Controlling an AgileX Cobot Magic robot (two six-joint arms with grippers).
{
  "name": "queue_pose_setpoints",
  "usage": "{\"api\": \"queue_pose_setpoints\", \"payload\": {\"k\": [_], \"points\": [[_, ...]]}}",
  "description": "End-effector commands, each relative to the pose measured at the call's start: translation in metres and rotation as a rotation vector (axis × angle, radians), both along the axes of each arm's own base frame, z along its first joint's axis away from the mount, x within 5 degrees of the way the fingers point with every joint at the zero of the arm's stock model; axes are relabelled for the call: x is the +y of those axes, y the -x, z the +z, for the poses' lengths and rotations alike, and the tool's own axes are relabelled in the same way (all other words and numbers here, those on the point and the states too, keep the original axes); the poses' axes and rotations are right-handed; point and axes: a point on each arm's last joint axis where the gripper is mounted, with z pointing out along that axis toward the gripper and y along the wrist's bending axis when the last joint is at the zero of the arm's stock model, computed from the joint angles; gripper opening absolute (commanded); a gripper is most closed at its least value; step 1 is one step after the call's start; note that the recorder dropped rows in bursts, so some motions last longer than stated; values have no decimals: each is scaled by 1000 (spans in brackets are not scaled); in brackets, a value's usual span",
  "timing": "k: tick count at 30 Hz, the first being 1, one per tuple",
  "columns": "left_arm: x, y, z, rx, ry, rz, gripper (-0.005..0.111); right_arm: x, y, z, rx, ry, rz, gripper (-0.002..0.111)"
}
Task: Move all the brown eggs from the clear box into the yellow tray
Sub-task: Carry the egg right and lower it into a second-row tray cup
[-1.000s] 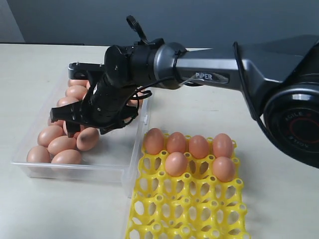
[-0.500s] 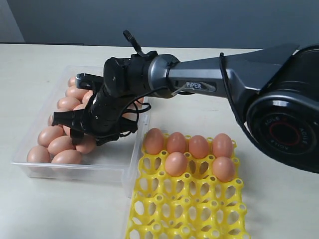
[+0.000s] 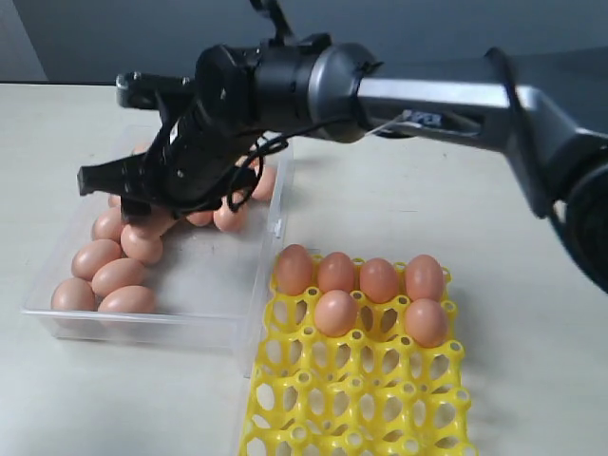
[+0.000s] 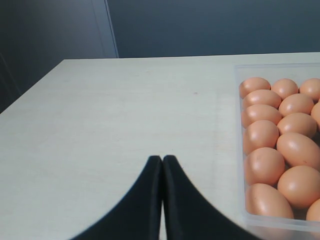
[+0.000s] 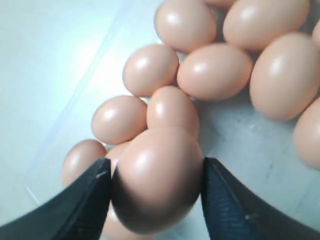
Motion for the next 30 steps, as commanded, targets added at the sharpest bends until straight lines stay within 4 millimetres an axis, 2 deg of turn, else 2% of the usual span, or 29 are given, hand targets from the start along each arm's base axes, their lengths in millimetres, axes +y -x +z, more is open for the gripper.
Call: {"api": "queue_pose_setpoints", "payload": {"k": [1,4,6,11,15,18,24,30], "points": [[0,0,0,-12,-3,-5,0,-19,5,38,-161,-17,0,0],[0,0,0,-12,-3,-5,0,-42,21,60,-271,-82,-24,0],[0,0,0,-12,-3,-5,0,-64,37,68,-341,-123,-40,0],[0,0,0,-12,-3,-5,0,-120,81,72,-493,-206,-59,0],[0,0,0,-12,-3,-5,0,-153,107,71,-530,-239,-74,0],[0,0,0,-12,-3,-5,0,-169,121,58,-510,-215,-71,0],[0,0,0,-12,-3,-5,0,-188,136,16,-520,-183,-71,0],[0,0,0,-12,-3,-5,0,-210,146,-12,-513,-201,-192,0]]}}
